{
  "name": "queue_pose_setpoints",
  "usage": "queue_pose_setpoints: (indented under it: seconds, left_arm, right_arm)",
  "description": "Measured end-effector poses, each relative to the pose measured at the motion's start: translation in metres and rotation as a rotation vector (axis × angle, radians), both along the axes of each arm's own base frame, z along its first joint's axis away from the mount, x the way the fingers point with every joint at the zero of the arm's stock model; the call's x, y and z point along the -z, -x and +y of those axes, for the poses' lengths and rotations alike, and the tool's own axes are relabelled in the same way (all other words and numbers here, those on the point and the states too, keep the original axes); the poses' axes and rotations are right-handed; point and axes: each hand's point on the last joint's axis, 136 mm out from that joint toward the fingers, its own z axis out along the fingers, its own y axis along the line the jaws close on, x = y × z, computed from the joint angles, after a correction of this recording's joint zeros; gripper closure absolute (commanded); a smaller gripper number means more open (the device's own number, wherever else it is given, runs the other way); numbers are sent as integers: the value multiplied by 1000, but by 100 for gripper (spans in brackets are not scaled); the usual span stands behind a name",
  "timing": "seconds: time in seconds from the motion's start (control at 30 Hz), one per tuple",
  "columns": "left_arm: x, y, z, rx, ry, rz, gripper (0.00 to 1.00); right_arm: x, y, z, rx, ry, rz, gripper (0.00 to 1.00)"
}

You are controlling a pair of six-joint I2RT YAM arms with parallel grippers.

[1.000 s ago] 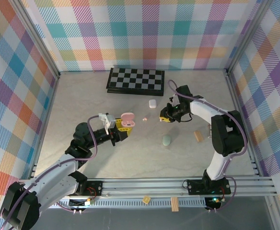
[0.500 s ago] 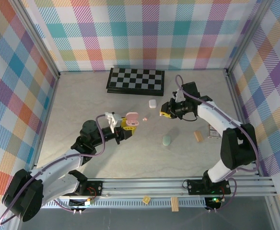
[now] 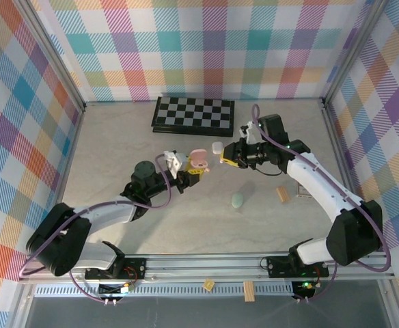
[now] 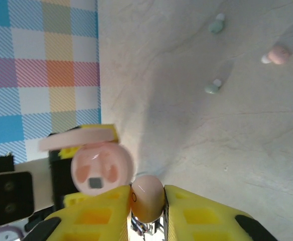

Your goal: Insert wireless bluetooth earbuds into charging case

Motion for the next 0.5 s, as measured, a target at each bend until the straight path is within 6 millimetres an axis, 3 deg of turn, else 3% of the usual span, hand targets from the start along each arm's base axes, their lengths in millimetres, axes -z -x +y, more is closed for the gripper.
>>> queue_pose_setpoints:
  seconds: [0.2,0.5]
  left_arm:
    - [-7,-14,-15,11,15,-46,68]
    - [-16,-12,-24,42,33,-84,68]
  right_arm:
    - [-19,9,21,-53,-48,-26,78]
    - [-32,12,36,-83,-90,-54,78]
